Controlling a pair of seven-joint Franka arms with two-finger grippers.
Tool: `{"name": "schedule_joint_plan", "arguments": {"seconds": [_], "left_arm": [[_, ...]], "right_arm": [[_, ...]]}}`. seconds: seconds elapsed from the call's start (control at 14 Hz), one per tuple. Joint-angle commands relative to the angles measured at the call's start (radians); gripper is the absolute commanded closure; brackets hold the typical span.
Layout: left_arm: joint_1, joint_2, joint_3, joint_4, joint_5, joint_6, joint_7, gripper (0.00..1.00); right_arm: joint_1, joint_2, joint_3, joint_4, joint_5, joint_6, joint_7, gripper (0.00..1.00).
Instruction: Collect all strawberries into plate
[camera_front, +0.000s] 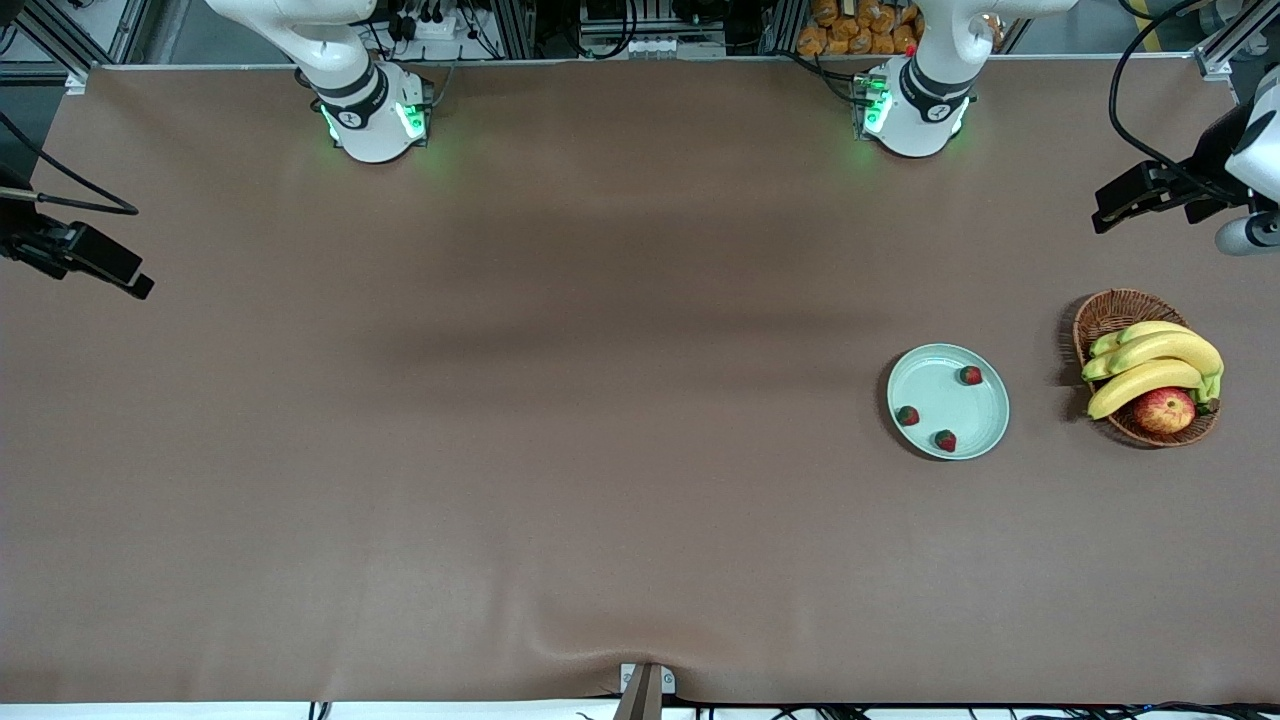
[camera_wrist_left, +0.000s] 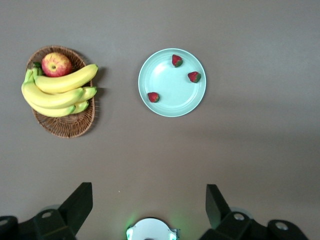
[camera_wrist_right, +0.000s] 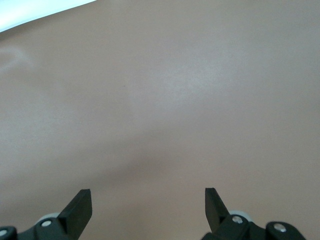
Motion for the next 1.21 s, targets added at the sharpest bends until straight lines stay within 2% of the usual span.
{"name": "schedule_joint_plan", "arguments": {"seconds": [0.0,0.36,1.14], "left_arm": [[-0.011,-0.092,0.009,-0.110,-0.004,0.077,0.032,0.00],[-0.010,-0.077,0.002,-0.071,0.012,0.080,0.117,0.00],[-0.010,-0.089,-0.012,-0.067,0.001,0.069,0.118,0.00]], "right_arm": [[-0.014,-0.011,0.011,-0.003,-0.007,-0.008,0.006,0.00],[-0.013,-0.011,0.011,-0.003,-0.007,-0.006,0.006,0.00],[-0.014,-0.011,0.011,-0.003,-0.007,-0.008,0.006,0.00]]}}
